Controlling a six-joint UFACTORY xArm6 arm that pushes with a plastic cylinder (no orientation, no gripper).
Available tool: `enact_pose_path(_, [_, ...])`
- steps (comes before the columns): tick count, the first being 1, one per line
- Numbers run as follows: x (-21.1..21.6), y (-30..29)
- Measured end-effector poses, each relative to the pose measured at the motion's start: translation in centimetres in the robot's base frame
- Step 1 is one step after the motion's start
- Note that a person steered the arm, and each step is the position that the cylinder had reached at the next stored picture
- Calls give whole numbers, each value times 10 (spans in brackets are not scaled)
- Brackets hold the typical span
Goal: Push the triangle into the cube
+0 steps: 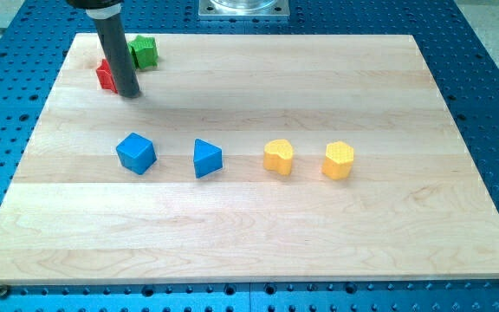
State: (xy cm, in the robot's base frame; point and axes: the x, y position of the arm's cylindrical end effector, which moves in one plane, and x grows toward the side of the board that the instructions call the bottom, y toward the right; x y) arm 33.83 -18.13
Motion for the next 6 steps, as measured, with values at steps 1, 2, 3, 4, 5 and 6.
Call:
enact_pose_path(1, [47, 57])
enact_pose_path(2, [114, 131])
enact_pose_path(3, [121, 179])
enact_pose_path(4, [167, 182])
enact_pose_path(5, [183, 146])
enact_pose_path(6, [124, 85])
